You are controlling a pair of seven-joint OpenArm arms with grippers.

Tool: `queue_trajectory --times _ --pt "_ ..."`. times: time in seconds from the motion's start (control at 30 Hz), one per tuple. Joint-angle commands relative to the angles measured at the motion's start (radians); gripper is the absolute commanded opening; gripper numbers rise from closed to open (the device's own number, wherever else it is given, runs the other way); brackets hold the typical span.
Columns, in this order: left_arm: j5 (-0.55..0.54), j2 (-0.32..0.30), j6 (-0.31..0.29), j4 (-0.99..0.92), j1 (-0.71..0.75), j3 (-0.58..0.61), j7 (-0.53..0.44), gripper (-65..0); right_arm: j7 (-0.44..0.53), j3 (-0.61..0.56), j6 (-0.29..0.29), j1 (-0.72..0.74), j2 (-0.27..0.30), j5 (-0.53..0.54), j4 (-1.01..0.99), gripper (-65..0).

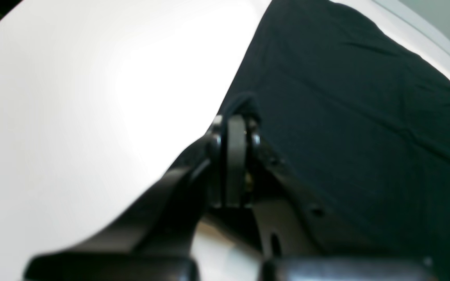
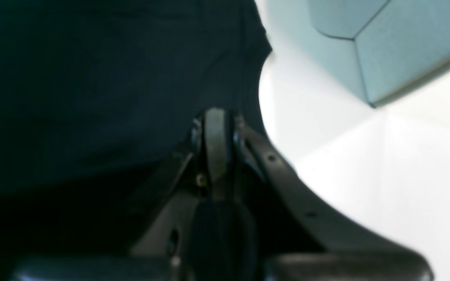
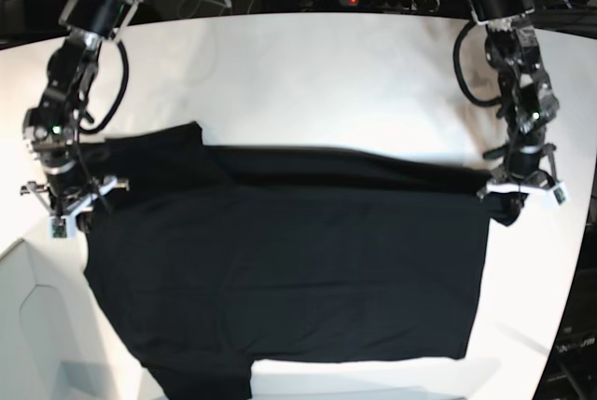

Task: Fold the T-shirt properly
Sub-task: 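Lift the shoulder corners and fold them toward the hem with both grippers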

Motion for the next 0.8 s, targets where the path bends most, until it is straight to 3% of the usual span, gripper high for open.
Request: queue_trajectory --times 0.0,0.23,0.47,0.53,0.7,0.77 --pt "0.0 -0.015 -0.001 0.003 -0.028 -0.004 -0.023 -65.0 0.023 0.001 -0.004 0.039 0.014 0.011 0.001 -65.0" --pt "0.0 -0.015 -0.001 -0.057 -0.068 -0.004 -0.021 -65.0 0.023 0.001 -0.004 0.143 0.037 0.011 -0.112 -65.0" --pt "0.0 -0.017 -0.001 -0.06 -0.059 0.053 -0.028 -65.0 0.022 -0.046 -0.004 0.107 0.046 0.011 -0.123 -65.0" --pt "0.0 -0.017 -0.001 -0.06 -0.059 0.051 -0.025 -65.0 0.022 -0.069 -0.004 0.09 0.046 0.011 -0.123 -60.2" --pt "0.0 -0.017 -0.001 -0.06 -0.058 0.048 -0.023 -65.0 0.022 -0.075 -0.004 0.064 0.041 0.011 -0.125 -38.7" --pt "0.0 -0.017 -0.001 -0.06 -0.058 0.047 -0.023 -65.0 0.023 -0.072 -0.004 0.062 0.043 0.011 -0.139 -33.4"
